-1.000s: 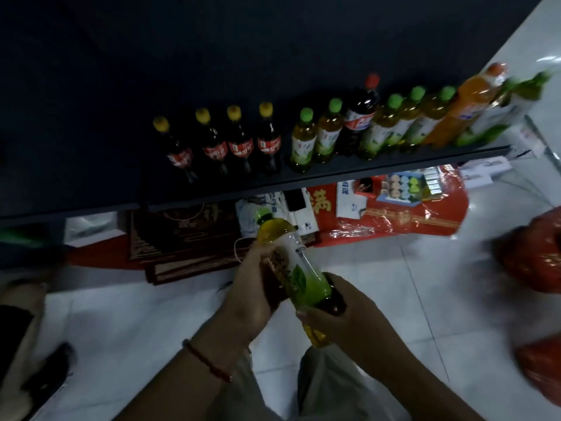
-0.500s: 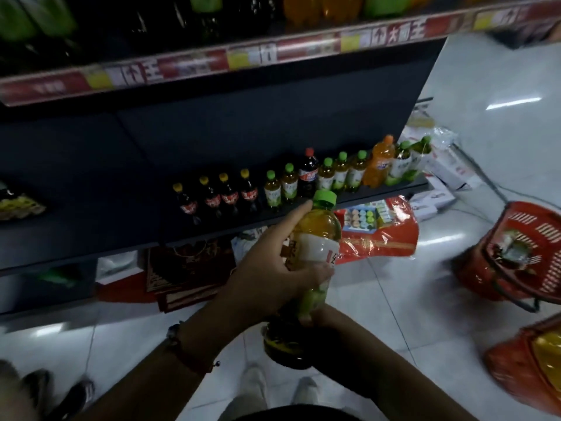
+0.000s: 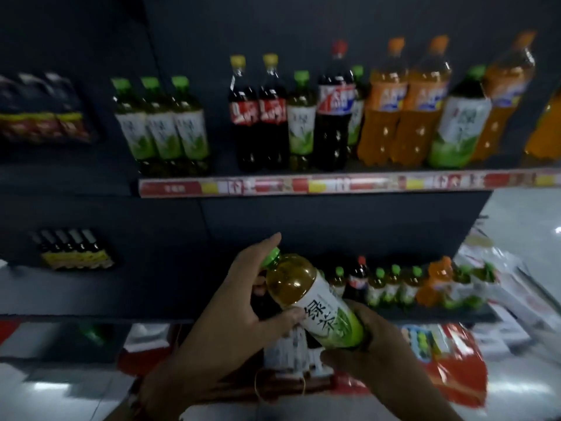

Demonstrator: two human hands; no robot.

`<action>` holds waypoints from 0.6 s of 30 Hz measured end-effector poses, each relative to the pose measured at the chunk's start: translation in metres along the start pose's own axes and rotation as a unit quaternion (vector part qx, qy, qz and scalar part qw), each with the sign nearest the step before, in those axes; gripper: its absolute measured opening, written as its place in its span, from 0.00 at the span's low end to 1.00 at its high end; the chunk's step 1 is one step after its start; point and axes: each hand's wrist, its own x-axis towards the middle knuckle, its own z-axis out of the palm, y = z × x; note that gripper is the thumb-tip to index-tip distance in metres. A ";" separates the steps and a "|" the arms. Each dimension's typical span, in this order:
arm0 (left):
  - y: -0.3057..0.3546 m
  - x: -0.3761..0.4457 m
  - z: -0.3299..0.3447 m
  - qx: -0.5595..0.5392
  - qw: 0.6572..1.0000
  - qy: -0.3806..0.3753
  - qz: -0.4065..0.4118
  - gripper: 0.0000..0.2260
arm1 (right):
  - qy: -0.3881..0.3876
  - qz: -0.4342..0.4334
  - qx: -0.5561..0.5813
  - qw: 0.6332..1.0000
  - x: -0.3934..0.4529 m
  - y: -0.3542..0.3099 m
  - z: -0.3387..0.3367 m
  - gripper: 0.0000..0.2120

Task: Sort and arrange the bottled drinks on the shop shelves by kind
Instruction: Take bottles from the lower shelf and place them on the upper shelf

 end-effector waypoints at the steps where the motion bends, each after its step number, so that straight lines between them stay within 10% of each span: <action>1: -0.003 0.012 -0.015 0.035 0.999 0.012 0.030 0.38 | 0.003 -0.014 0.006 1.000 0.015 -0.010 0.004 0.28; 8: -0.022 0.108 -0.125 0.245 0.950 0.061 0.182 0.38 | -0.025 -0.105 0.118 0.987 0.120 -0.095 0.044 0.24; 18: -0.047 0.237 -0.246 0.545 0.795 0.037 0.264 0.43 | 0.069 -0.192 0.125 0.971 0.255 -0.182 0.118 0.22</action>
